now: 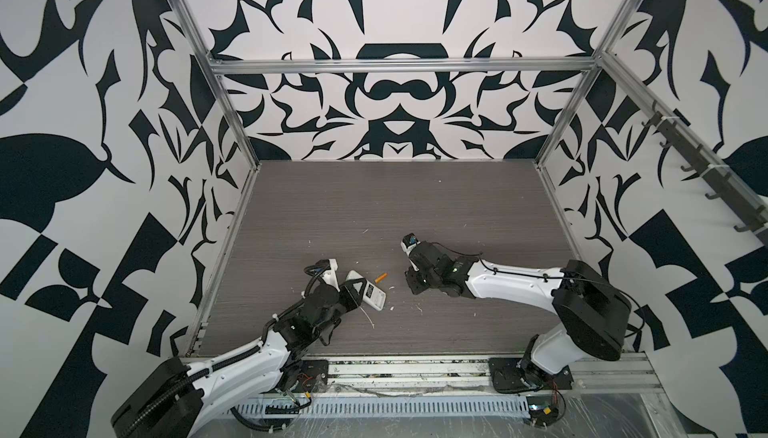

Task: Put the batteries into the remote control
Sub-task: 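Lift the battery with the right gripper while the left lowers the remote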

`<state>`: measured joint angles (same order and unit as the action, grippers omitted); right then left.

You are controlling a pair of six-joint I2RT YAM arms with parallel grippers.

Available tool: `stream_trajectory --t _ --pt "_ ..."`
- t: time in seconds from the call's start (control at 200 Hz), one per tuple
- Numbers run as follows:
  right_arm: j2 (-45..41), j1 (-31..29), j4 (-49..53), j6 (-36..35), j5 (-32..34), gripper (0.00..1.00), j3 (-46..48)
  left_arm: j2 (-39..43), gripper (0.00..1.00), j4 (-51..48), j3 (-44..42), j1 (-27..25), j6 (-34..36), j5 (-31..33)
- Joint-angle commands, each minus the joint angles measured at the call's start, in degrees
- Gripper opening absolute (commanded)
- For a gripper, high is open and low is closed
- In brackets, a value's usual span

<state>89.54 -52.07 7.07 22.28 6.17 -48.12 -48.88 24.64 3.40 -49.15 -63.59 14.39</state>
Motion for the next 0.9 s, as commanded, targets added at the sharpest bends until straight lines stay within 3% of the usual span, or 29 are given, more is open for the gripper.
stream_trajectory --t 0.0,0.225,0.365,0.645,0.74,0.845,0.895 --pt "-2.5 0.3 -1.7 -0.4 0.7 0.00 0.6 -2.3 0.11 2.0 -0.1 -3.9 -4.4 10.0" --pt "-3.8 0.8 -1.9 -0.7 1.0 0.00 1.3 -9.5 0.18 4.8 1.5 -9.0 -7.0 14.6" --pt "-4.7 0.9 -1.9 -0.8 1.0 0.00 1.5 -12.1 0.31 5.0 1.7 -9.8 -9.9 16.7" --pt "-4.7 1.0 -1.5 -1.3 1.3 0.00 0.9 -12.4 0.42 -1.7 2.2 -12.0 -15.3 19.1" --pt "-4.6 1.1 -1.6 -1.7 1.5 0.00 0.6 -12.0 0.52 -5.0 3.2 -13.6 -15.5 20.4" --pt "-4.6 1.4 -1.4 -2.1 1.5 0.00 0.5 -12.0 0.55 -8.3 4.4 -14.8 -16.3 21.4" --pt "-4.6 1.5 -1.4 -2.2 1.5 0.00 0.4 -12.0 0.65 -9.5 4.5 -15.2 -17.3 22.1"
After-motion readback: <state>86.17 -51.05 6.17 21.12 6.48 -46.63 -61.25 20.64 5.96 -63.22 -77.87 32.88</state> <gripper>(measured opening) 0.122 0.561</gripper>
